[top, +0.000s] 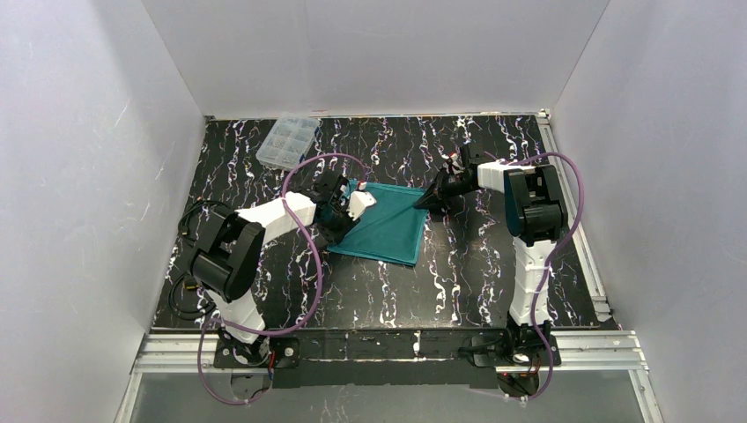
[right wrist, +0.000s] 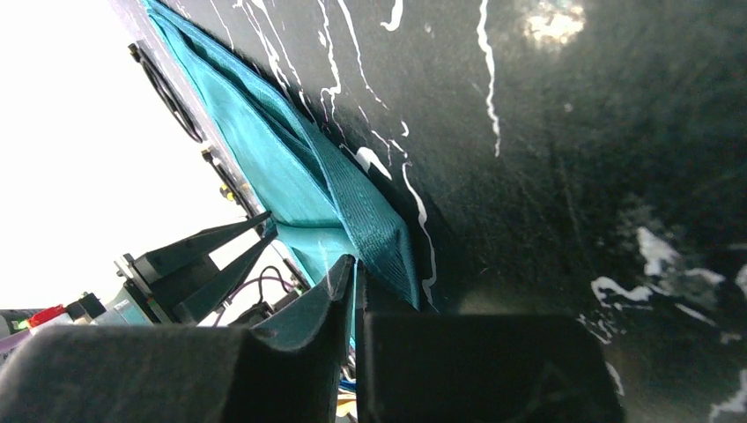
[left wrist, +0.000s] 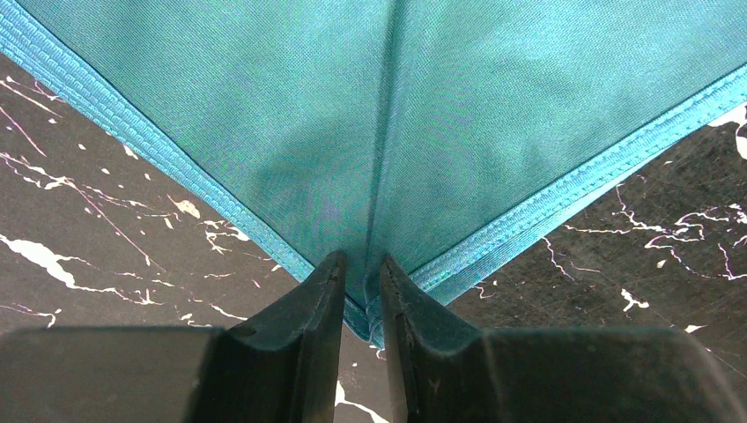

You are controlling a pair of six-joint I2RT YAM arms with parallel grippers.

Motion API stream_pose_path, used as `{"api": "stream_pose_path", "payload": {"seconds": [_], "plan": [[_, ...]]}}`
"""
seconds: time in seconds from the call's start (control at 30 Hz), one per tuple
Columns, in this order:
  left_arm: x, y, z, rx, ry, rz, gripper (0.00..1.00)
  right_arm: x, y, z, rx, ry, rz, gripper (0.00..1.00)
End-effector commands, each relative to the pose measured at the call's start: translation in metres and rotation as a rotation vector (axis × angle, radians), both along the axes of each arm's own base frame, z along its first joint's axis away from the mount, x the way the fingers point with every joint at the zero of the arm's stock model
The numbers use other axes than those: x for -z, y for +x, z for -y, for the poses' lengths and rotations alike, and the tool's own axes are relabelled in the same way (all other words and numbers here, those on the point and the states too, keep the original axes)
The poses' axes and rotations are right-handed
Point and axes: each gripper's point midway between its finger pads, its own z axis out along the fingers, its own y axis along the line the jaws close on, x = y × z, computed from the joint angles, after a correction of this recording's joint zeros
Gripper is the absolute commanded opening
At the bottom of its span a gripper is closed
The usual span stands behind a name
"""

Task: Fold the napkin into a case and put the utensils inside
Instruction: Smooth out the upper triangle-folded napkin at the center of the board, then pick up the upper triangle-folded napkin from the center of the board.

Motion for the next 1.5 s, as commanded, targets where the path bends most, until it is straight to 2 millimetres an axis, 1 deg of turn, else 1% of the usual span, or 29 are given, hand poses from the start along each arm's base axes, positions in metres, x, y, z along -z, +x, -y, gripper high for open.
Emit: {"api": "stream_pose_path", "payload": {"seconds": [0.0, 0.07, 0.13, 0.2, 0.27, 0.33, 0.47, 0.57, 0.63, 0.7, 0.73, 0.77, 0.8, 0.83, 0.87, 0.9, 1.0, 1.07, 1.1, 1.17, 1.2, 1.27, 1.3, 1.4, 1.43, 1.47], "plan": [[0.002, -0.011, -0.007, 0.013, 0.021, -0.021, 0.2, -0.021, 0.014, 0.004, 0.011, 0.002, 0.085, 0.16], [0.0, -0.01, -0.007, 0.011, 0.02, -0.016, 0.2, -0.04, 0.019, 0.0, 0.009, 0.021, 0.13, 0.18], [-0.002, -0.009, -0.006, 0.007, 0.016, -0.014, 0.21, -0.052, 0.022, -0.003, 0.003, 0.03, 0.158, 0.22], [-0.005, -0.008, -0.004, -0.003, 0.01, -0.012, 0.23, -0.055, 0.021, -0.006, -0.005, 0.035, 0.169, 0.26], [-0.007, -0.007, -0.003, -0.011, 0.008, -0.014, 0.28, -0.055, 0.02, -0.006, -0.005, 0.036, 0.177, 0.28], [-0.01, -0.006, -0.002, -0.018, 0.005, -0.016, 0.3, -0.048, 0.017, -0.006, -0.004, 0.032, 0.164, 0.28], [-0.02, -0.006, 0.001, -0.029, -0.017, -0.015, 0.35, -0.02, 0.01, -0.002, -0.005, -0.012, 0.131, 0.28], [-0.031, -0.005, 0.004, -0.032, -0.037, -0.001, 0.39, -0.001, 0.006, 0.004, -0.009, -0.056, 0.104, 0.28], [-0.04, -0.004, 0.004, -0.038, -0.043, 0.003, 0.41, 0.007, 0.005, 0.006, -0.01, -0.079, 0.095, 0.29], [-0.051, -0.003, 0.005, -0.046, -0.051, 0.017, 0.44, 0.005, 0.006, 0.007, -0.015, -0.089, 0.097, 0.29], [-0.055, -0.003, 0.004, -0.051, -0.055, 0.025, 0.45, 0.0, 0.008, 0.007, -0.018, -0.094, 0.109, 0.3], [-0.061, -0.002, 0.003, -0.052, -0.059, 0.034, 0.54, -0.008, 0.01, 0.007, -0.018, -0.098, 0.124, 0.31], [-0.066, -0.002, 0.003, -0.052, -0.062, 0.041, 0.6, -0.018, 0.014, 0.006, -0.018, -0.101, 0.149, 0.33], [-0.071, -0.002, 0.002, -0.051, -0.066, 0.049, 0.61, -0.028, 0.018, 0.006, -0.016, -0.103, 0.173, 0.34], [-0.077, -0.001, 0.001, -0.05, -0.069, 0.054, 0.72, -0.04, 0.021, 0.005, -0.015, -0.105, 0.197, 0.35], [-0.083, -0.001, 0.001, -0.047, -0.078, 0.058, 0.76, -0.055, 0.022, 0.004, -0.019, -0.106, 0.223, 0.36], [-0.105, 0.0, 0.0, -0.037, -0.121, 0.069, 0.78, -0.094, 0.023, 0.0, -0.043, -0.118, 0.319, 0.41], [-0.118, 0.001, -0.003, -0.038, -0.16, 0.087, 0.83, -0.115, 0.015, -0.004, -0.082, -0.15, 0.393, 0.45], [-0.125, 0.0, -0.005, -0.032, -0.184, 0.098, 0.86, -0.123, 0.009, -0.005, -0.112, -0.177, 0.433, 0.48], [-0.135, -0.002, -0.007, -0.003, -0.236, 0.118, 0.87, -0.135, -0.007, -0.009, -0.176, -0.252, 0.509, 0.55], [-0.137, -0.005, -0.009, 0.013, -0.252, 0.123, 0.87, -0.135, -0.015, -0.008, -0.205, -0.308, 0.538, 0.58], [-0.141, -0.007, -0.012, 0.045, -0.287, 0.142, 0.87, -0.138, -0.034, -0.013, -0.281, -0.393, 0.626, 0.61], [-0.141, -0.012, -0.014, 0.077, -0.299, 0.147, 0.86, -0.14, -0.043, -0.016, -0.319, -0.436, 0.679, 0.63], [-0.136, -0.037, -0.014, 0.27, -0.324, 0.168, 0.86, -0.139, -0.065, -0.021, -0.418, -0.544, 0.838, 0.65], [-0.133, -0.045, -0.013, 0.369, -0.326, 0.193, 0.87, -0.138, -0.071, -0.022, -0.443, -0.563, 0.891, 0.66], [-0.129, -0.049, -0.014, 0.419, -0.321, 0.206, 0.87, -0.145, -0.075, -0.022, -0.453, -0.565, 0.96, 0.66]]}}
